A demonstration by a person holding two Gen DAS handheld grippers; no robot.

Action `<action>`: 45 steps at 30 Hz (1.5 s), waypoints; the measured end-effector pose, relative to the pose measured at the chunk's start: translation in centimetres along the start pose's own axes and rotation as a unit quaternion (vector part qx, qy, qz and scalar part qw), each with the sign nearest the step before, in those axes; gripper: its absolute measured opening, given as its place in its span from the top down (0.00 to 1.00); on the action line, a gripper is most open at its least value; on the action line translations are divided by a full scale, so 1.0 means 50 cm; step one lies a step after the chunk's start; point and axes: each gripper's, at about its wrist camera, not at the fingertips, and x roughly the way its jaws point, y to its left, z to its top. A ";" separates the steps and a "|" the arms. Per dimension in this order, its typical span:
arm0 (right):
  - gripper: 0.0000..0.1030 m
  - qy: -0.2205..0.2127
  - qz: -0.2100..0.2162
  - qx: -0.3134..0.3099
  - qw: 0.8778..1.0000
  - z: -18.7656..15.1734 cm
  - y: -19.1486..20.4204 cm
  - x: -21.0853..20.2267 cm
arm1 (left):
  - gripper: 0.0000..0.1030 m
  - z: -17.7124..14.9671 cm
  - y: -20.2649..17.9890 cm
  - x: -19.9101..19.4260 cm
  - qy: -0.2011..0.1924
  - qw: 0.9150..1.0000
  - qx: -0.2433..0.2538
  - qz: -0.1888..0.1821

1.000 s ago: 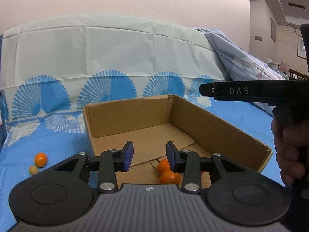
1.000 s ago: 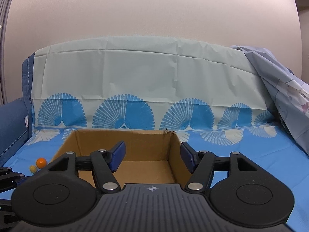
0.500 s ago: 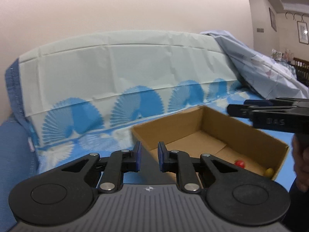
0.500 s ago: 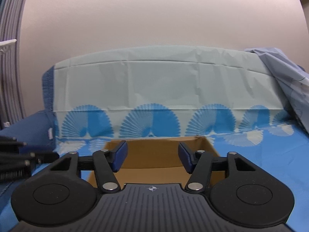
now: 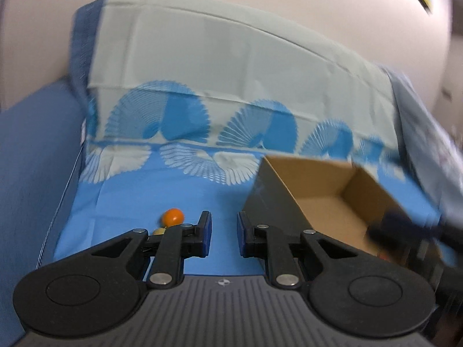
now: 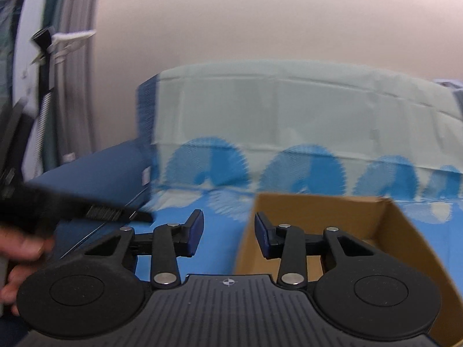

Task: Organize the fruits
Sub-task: 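Move both open tools back toward the remaining fruits, then close the right tool on the mandarin while the left tool grasps the yellow-green fruit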

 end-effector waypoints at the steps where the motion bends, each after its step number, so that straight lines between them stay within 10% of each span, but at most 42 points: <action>1: 0.60 0.012 0.014 -0.008 1.000 -0.005 0.017 0.008 | 0.81 0.006 0.015 -0.001 -0.001 1.000 -0.019 0.002; 10: 0.50 0.127 0.107 -0.116 0.979 -0.071 0.150 0.080 | 0.78 0.027 0.112 -0.020 -0.005 0.992 -0.122 0.035; 20: 0.49 0.232 0.095 -0.176 0.952 -0.143 0.199 0.165 | 0.70 0.020 0.170 0.032 0.056 0.983 -0.168 0.044; 38: 0.62 0.301 0.068 -0.113 0.945 -0.177 0.185 0.268 | 0.66 -0.020 0.103 0.214 0.131 0.986 -0.007 0.106; 45: 0.62 0.307 0.064 -0.076 0.947 -0.167 0.177 0.287 | 0.50 -0.018 0.093 0.291 0.130 0.985 0.006 0.117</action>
